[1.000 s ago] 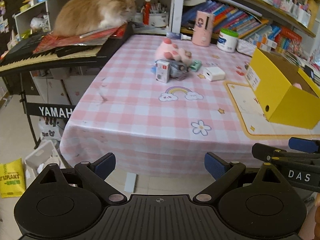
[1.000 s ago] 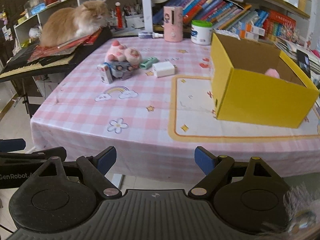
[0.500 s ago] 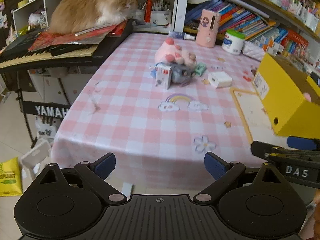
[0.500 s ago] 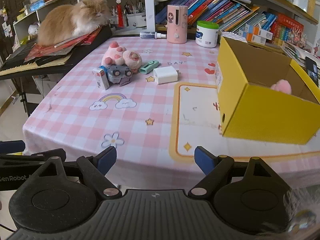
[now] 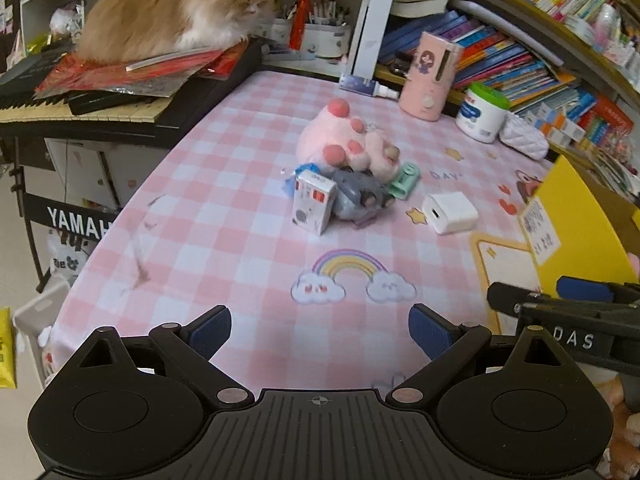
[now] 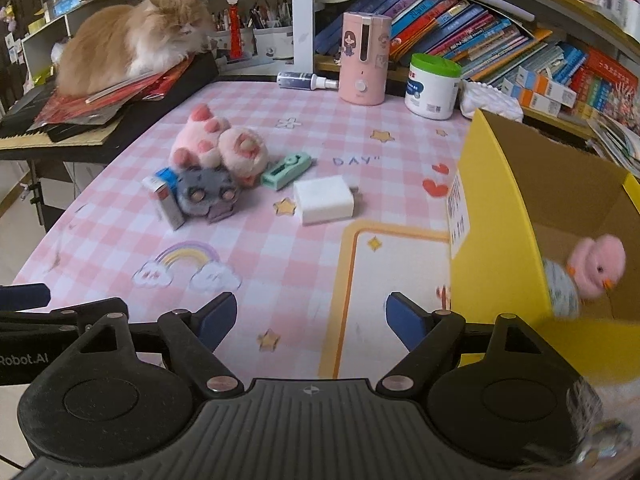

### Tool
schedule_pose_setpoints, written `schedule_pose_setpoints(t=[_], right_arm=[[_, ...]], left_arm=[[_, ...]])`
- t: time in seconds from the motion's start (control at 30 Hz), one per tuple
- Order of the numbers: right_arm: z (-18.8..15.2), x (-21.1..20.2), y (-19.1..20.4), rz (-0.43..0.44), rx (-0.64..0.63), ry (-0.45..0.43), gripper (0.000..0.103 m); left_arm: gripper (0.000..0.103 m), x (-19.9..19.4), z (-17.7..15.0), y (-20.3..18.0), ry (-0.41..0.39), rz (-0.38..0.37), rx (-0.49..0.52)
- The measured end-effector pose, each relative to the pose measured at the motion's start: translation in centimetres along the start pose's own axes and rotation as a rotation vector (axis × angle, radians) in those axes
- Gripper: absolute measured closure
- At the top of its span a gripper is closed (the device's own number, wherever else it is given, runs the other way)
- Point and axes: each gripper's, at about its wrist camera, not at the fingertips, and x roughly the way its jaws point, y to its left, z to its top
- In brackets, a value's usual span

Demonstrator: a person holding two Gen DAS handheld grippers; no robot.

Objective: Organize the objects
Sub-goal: 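Grasp the small white-and-red box with the left tool while the right tool grasps the white charger plug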

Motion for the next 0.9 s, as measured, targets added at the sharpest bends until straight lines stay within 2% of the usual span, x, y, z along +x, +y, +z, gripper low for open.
schedule_pose_setpoints(t=[0.37,0.57,0.63,0.9], right_arm=[[5.1,5.8,-1.2,0.013,-0.007,-0.004,0.022],[7.3,9.3,-1.0,0.010,-0.030,0.029,0.024],[7.6,10.3,-0.8,0.010,-0.039,0.043,0.024],[8.1,12.4,-1.4,-0.006,-0.044,0.070,0.026]], left_arm=[[0.008,3.4,3.0,-0.1,0.019,0.059,-0.005],[0.025,5.6,4.5,0.1,0.037,0.080,0.002],[0.036,6.6,4.8,0.1,0.054,0.079,0.007],[0.043,9.4,6.2,-1.2,0.037,0.118,0.122]])
